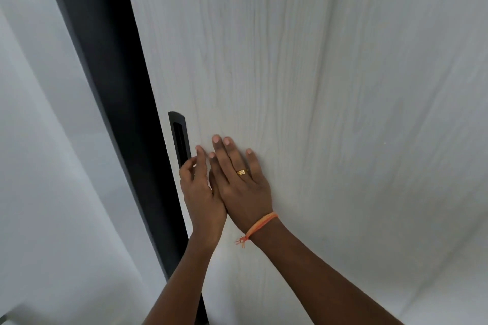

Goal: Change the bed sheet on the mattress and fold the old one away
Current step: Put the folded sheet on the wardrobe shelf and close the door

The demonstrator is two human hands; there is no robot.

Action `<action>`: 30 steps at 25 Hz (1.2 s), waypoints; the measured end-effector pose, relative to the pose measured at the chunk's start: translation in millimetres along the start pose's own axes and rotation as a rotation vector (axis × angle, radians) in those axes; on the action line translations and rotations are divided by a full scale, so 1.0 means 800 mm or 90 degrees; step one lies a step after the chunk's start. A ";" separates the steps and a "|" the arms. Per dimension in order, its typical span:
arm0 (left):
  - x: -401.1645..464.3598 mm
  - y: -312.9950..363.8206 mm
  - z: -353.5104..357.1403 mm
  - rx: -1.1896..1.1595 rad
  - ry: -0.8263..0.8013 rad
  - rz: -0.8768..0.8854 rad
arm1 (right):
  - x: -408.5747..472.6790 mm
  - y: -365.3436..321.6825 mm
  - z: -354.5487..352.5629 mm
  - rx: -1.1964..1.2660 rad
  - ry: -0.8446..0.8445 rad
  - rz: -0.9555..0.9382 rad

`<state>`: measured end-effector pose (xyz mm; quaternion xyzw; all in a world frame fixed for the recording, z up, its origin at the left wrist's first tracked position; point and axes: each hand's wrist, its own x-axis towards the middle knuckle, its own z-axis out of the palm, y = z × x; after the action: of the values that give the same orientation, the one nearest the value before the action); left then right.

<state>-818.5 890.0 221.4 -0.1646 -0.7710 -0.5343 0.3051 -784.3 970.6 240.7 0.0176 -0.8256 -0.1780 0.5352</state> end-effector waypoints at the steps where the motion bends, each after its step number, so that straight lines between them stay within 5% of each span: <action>1: 0.006 -0.005 -0.004 -0.001 -0.001 -0.013 | 0.005 -0.007 0.006 0.011 -0.006 -0.006; 6: 0.022 -0.031 -0.010 0.065 -0.028 0.003 | 0.018 -0.023 0.029 0.019 -0.016 -0.034; 16: 0.038 -0.032 -0.029 -0.082 -0.068 -0.131 | 0.034 -0.049 0.054 0.022 -0.069 -0.045; 21: 0.034 -0.033 -0.036 -0.075 -0.116 -0.098 | 0.035 -0.048 0.043 0.057 -0.099 -0.028; 30: -0.044 -0.043 -0.086 -0.002 0.003 -0.315 | -0.019 -0.100 0.025 0.319 -0.302 0.005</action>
<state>-791.4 816.0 191.0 0.0298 -0.7865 -0.5941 0.1664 -808.8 904.3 195.3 0.1033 -0.9452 0.0335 0.3079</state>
